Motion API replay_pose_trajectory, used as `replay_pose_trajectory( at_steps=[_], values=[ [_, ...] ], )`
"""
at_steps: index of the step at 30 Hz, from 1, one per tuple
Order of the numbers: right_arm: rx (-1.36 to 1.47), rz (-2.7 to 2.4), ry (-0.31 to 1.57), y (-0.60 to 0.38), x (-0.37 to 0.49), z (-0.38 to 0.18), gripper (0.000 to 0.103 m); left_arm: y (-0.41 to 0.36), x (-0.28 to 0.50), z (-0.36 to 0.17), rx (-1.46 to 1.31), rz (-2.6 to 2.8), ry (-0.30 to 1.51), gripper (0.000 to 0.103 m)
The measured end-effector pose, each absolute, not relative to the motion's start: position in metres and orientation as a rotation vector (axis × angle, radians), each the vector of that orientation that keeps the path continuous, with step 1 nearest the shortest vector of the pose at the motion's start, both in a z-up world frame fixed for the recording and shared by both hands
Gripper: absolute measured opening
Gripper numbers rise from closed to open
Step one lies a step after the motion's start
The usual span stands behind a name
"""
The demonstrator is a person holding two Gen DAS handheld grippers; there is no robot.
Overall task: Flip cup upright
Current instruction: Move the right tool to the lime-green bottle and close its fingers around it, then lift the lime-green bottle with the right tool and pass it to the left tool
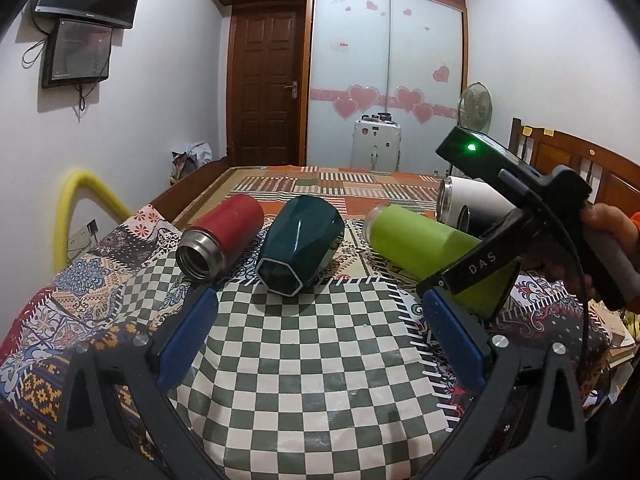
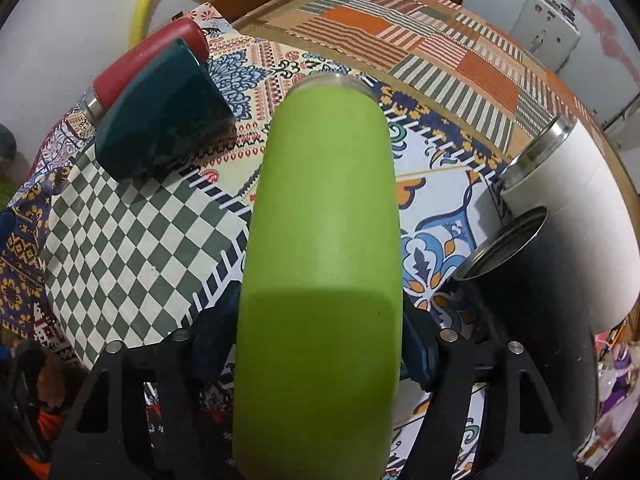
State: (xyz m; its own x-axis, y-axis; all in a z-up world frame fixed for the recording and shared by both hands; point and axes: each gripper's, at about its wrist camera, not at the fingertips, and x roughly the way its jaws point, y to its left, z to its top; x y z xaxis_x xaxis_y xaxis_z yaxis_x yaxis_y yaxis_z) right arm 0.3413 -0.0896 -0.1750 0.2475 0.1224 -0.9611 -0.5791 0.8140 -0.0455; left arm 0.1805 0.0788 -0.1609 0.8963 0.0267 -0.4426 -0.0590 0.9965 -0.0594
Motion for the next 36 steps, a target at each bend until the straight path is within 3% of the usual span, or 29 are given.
replay_pose_trajectory(
  at_steps=[20,36],
  values=[
    [-0.323,0.527,1.084,-0.110,0.287,-0.134,0.062,0.073,0.156,-0.129,-0.059,0.063,0.400,0.103],
    [-0.374,0.527,1.033,-0.103,0.241,-0.165,0.062,0.062,0.137,-0.126,-0.039,0.057,0.412,0.103]
  ],
)
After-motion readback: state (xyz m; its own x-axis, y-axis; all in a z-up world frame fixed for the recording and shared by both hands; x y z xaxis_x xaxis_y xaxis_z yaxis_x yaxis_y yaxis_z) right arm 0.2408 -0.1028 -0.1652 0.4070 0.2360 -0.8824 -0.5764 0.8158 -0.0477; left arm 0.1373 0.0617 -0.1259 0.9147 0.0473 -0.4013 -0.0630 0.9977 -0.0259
